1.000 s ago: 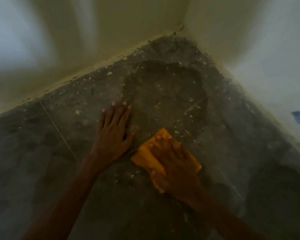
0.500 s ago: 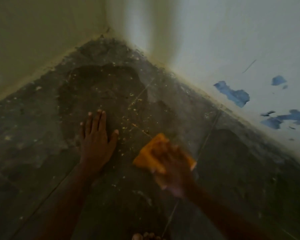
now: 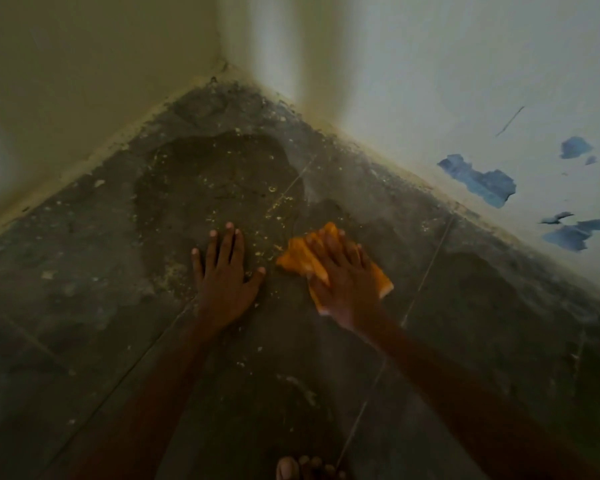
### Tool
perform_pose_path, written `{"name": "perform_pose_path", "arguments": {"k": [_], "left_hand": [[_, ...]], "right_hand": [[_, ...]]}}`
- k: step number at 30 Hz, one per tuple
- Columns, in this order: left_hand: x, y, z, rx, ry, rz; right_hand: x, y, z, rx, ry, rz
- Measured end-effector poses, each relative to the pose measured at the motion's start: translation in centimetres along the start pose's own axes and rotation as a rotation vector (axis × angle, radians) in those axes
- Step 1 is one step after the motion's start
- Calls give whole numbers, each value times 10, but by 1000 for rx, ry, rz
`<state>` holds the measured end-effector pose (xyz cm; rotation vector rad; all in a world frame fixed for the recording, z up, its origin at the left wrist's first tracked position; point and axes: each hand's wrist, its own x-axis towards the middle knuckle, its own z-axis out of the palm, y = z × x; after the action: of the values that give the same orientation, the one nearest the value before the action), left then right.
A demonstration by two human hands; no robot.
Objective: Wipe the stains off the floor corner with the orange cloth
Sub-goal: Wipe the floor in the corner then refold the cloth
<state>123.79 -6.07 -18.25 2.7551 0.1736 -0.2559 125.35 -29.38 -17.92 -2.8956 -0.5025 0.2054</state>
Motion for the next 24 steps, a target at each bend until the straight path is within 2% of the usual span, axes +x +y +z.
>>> {"name": "perform_pose_path", "arguments": {"k": [2,4,6,7,10,13,16,21,24], "left_hand": [[7,3,-13,-156,-45,-65],[10,4,-26,-418,-57,-145],[3,-5,-32,-602,-5,-200],[-6,-15,-36,-620,30,-220],[-42,-56,-37,-443,141,-201],[-92,-107,-38,-203,222,-226],[-135,-145,-42,-128,256,-331],[-168,-176,-44,-124,309,-467],[-180,-194,-45,-135,327,-497]], "right_hand": [[41,-19,-1,27,25,117],[59,-38,0,55,20,122],[39,-52,9,35,-15,2],[17,-63,16,-3,-28,-99],[-59,-95,37,-41,-43,-318],[-70,-102,44,-38,-37,-364],[-23,-118,40,-45,-48,-337],[107,-210,40,6,-63,-235],[116,-242,42,11,-101,-220]]}}
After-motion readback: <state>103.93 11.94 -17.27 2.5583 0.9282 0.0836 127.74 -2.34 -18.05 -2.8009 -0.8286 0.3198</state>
